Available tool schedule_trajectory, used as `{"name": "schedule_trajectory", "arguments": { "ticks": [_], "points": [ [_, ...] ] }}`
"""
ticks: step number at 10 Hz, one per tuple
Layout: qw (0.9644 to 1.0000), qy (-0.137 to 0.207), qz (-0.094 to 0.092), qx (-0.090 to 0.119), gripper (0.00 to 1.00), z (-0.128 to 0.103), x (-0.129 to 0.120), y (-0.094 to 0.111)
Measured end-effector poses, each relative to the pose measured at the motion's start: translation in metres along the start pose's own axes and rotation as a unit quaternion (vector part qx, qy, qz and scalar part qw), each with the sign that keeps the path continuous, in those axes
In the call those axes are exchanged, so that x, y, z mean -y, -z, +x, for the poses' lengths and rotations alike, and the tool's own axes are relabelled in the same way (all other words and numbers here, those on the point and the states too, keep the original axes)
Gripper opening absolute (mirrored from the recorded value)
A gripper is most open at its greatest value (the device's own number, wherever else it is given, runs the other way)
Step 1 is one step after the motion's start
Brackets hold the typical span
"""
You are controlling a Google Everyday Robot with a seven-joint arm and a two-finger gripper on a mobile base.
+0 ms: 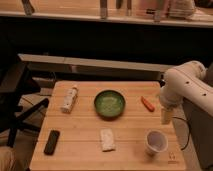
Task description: Place the white sponge in the ceramic cup
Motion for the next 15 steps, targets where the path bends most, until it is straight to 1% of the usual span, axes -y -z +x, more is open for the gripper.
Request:
{"name": "schedule_trajectory", "arguments": {
  "ticks": [4,5,7,9,10,12,13,15],
  "points": [
    [1.0000,0.001,0.000,-0.001,0.80,0.000,0.000,0.000],
    [1.0000,0.006,0.000,-0.003,0.80,-0.003,-0.002,0.000],
    [0.9992,0.040,0.002,-0.008,0.80,-0.031,-0.010,0.001],
    [0.9976,0.068,0.003,-0.013,0.80,-0.064,-0.015,0.002],
    [0.9968,0.079,0.003,-0.016,0.80,-0.072,-0.018,0.002],
    [0.9953,0.094,0.005,-0.020,0.80,-0.075,-0.019,0.002],
    [0.9942,0.105,0.006,-0.021,0.80,-0.075,-0.022,-0.001],
    [0.9911,0.131,0.006,-0.023,0.80,-0.089,-0.025,-0.004]
  ]
}}
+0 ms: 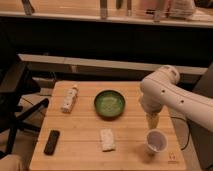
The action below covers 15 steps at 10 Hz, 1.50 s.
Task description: Place the white sponge in the ceramic cup
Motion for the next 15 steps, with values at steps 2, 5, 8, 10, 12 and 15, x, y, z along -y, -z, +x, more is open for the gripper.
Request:
{"name": "schedule_trajectory", "arguments": {
  "ticks": [2,5,8,10,12,15],
  "points": [
    [0.9996,0.030,0.001,0.000,0.80,-0.025,0.005,-0.001],
    [0.9981,0.061,0.001,-0.006,0.80,-0.029,0.002,-0.004],
    [0.9960,0.088,0.002,-0.009,0.80,-0.036,-0.002,-0.009],
    [0.9924,0.123,0.003,-0.013,0.80,-0.054,-0.001,-0.010],
    [0.9870,0.160,0.003,-0.015,0.80,-0.062,-0.003,-0.012],
    [0.9834,0.180,0.002,-0.019,0.80,-0.068,-0.005,-0.015]
  ]
}}
